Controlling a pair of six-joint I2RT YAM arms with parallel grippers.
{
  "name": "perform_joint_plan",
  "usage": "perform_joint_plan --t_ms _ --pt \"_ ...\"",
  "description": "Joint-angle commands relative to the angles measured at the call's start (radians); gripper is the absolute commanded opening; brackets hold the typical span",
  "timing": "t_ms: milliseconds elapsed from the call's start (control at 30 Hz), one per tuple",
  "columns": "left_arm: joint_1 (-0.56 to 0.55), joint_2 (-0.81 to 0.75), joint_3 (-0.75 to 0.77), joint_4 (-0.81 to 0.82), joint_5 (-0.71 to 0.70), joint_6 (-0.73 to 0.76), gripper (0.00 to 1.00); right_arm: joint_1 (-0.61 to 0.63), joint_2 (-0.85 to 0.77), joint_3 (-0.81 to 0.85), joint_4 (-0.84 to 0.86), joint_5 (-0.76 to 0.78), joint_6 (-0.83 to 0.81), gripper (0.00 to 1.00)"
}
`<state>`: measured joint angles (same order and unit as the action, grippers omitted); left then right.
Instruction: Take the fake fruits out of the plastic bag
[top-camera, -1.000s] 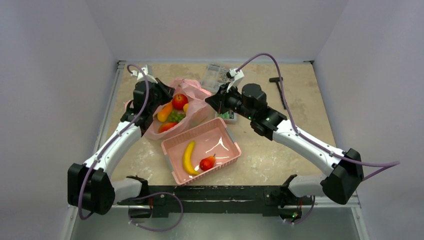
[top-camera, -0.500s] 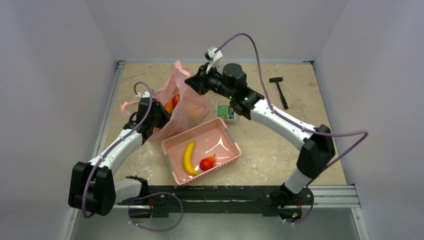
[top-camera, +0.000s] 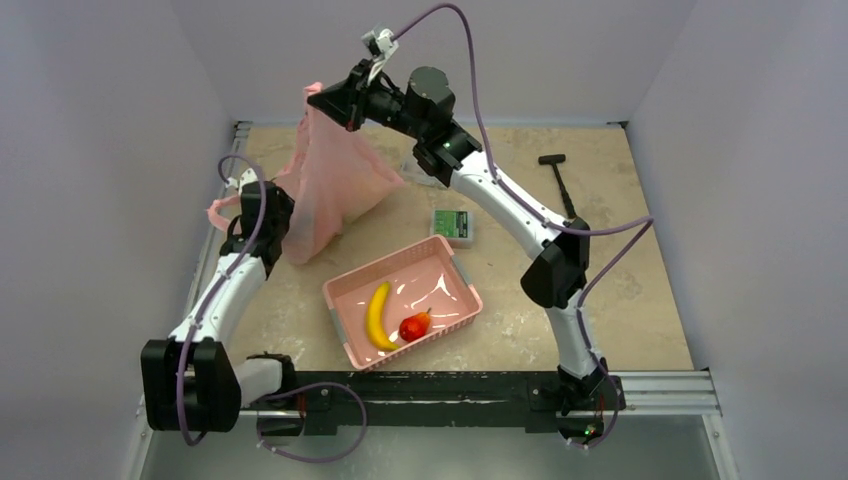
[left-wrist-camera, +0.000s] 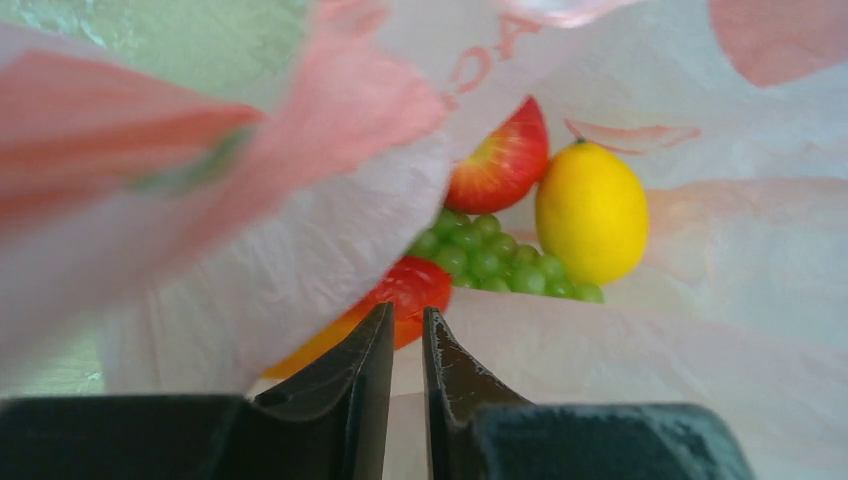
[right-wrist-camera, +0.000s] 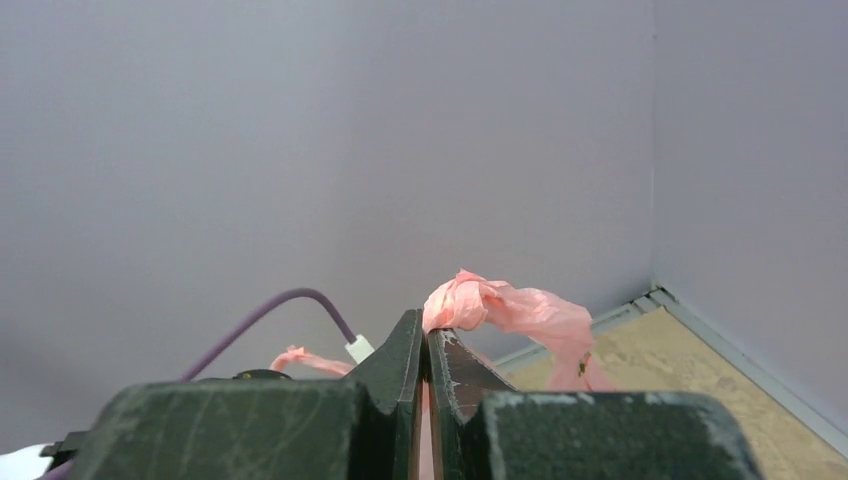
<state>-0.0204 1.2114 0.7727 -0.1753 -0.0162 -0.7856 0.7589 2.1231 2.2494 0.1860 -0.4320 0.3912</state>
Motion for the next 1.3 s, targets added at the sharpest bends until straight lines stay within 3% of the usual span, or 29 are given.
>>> perform_joint_plan --t_ms 0,167,300,433,533,633,700,933,1000,1067,1200,1267 --pt "0.008 -0.098 0.015 0.013 -0.035 -0.007 0.16 0.005 -0.044 0.060 -0.001 -0.054 0.003 0.00" --pt "0.008 -0.072 0.020 -0.010 0.097 0.046 0.21 0.005 -0.273 -0.362 -0.012 0.013 -0.100 0.00" --pt "0.000 -0.015 0.010 -0.001 0.245 0.069 0.25 0.005 -0.493 -0.751 -0.069 0.199 -0.131 0.00" --pt "-0.045 0.035 0.014 -0.018 0.282 0.101 0.34 0.005 -0.657 -0.950 -0.164 0.404 -0.093 0.00" --pt "-0.087 0.052 0.048 -0.137 0.214 0.128 0.36 0.027 -0.737 -1.058 -0.184 0.465 -0.092 0.00" --pt "-0.093 -0.008 -0.010 -0.153 0.115 0.111 0.41 0.041 -0.768 -1.165 -0.193 0.512 -0.075 0.00" --pt "-0.094 -0.047 -0.039 -0.138 0.114 0.110 0.45 0.055 -0.754 -1.210 -0.193 0.546 -0.078 0.00" --pt "-0.122 -0.056 -0.038 0.018 0.337 0.125 0.46 0.101 -0.723 -1.253 -0.132 0.507 -0.085 0.00" --pt "-0.180 -0.040 -0.012 0.058 0.294 0.139 0.47 0.102 -0.727 -1.233 -0.141 0.503 -0.085 0.00" --pt "-0.249 -0.012 0.028 0.059 0.158 0.128 0.48 0.102 -0.738 -1.211 -0.140 0.486 -0.082 0.00" --pt "-0.274 0.075 0.039 0.126 -0.028 -0.031 0.47 0.102 -0.766 -1.202 -0.119 0.456 -0.045 0.00" --pt "-0.274 0.129 0.034 0.206 -0.049 -0.132 0.47 0.102 -0.777 -1.208 -0.100 0.459 -0.026 0.00"
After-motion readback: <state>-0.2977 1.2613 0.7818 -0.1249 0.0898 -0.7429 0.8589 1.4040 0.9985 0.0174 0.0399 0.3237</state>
